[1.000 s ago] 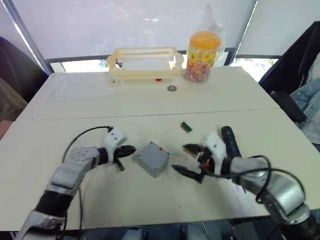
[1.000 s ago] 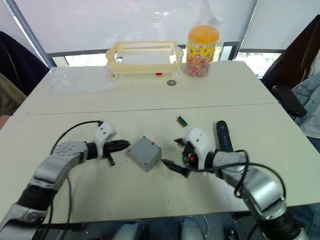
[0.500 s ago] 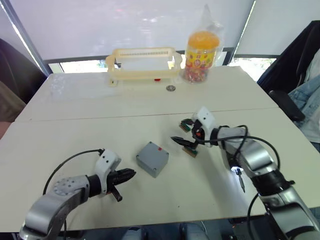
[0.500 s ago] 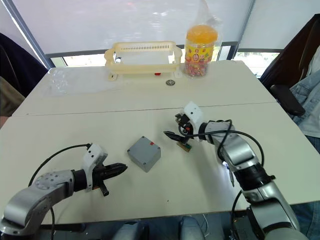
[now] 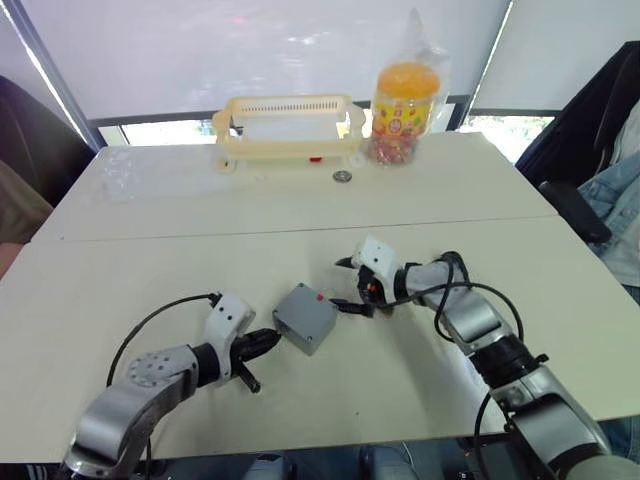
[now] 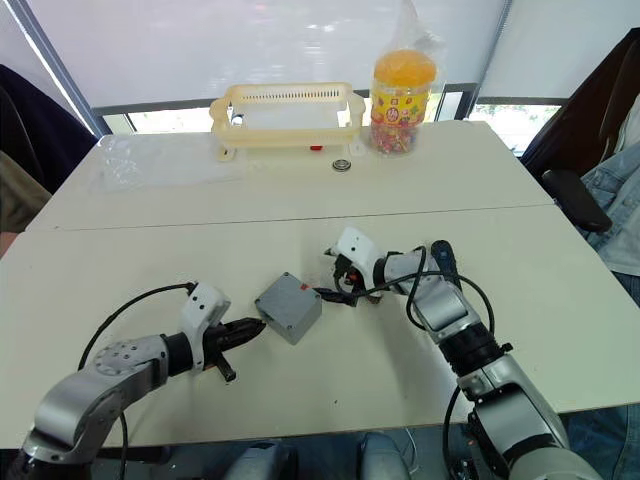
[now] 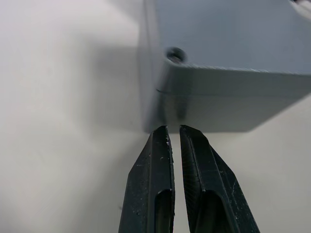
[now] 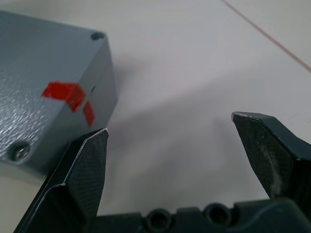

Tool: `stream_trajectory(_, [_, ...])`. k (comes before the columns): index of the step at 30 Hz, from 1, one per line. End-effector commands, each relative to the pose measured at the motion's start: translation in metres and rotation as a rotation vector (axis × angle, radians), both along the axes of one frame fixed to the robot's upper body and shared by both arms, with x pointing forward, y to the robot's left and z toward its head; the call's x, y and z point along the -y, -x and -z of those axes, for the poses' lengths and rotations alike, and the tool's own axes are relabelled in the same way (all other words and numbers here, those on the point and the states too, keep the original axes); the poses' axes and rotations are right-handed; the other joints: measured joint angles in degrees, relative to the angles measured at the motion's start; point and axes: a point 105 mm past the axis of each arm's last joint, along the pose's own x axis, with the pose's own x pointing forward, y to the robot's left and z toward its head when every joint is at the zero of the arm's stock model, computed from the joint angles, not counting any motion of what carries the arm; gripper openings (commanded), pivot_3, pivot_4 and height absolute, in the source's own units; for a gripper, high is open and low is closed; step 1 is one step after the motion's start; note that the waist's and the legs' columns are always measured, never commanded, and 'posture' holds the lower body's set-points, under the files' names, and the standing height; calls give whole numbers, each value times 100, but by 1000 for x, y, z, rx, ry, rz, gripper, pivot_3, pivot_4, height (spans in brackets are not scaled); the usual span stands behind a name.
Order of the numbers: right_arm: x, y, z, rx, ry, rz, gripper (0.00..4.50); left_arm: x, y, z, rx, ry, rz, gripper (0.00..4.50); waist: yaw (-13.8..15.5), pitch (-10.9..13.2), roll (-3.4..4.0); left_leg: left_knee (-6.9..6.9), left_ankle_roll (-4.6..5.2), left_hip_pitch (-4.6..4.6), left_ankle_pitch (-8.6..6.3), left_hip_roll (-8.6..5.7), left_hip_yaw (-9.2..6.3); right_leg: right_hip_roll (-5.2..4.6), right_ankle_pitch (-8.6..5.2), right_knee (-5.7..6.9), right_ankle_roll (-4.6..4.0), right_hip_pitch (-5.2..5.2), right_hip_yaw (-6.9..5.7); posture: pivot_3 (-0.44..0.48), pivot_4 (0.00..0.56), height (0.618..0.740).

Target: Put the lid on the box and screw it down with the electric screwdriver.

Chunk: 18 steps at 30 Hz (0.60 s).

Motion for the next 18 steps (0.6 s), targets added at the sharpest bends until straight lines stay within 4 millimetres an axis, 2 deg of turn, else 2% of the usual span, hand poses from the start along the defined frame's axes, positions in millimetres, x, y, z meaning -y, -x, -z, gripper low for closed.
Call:
stream_trajectory(1, [-5,12,-18,41,-49,-13,4443,4,-13,-9,68,-9,19,333,24,0,0,0,-2,0,1,-1,-2,0,0,5,0,-2,-1,0,150,740])
stream_trajectory(7, [-7,25,-15,22,-72,31,4443,15,-17,-8,69,-13,95,333,3,0,0,0,-6,1,4,-4,-3,1,-1,14,-1,-4,-2,0,150,740])
stream_trajectory(11, [-5,28,-14,18,-88,76,4443,20,-12,-10,50,1,150,333,4,0,0,0,-7,1,4,-3,-3,1,-1,16,-1,-6,-2,0,150,740])
stream_trajectory(18, [-7,32,-13,8,-90,92,4443,17,-13,-11,54,-22,166,333,3,0,0,0,-7,1,4,-1,-2,1,-1,17,-1,-7,-1,0,150,740])
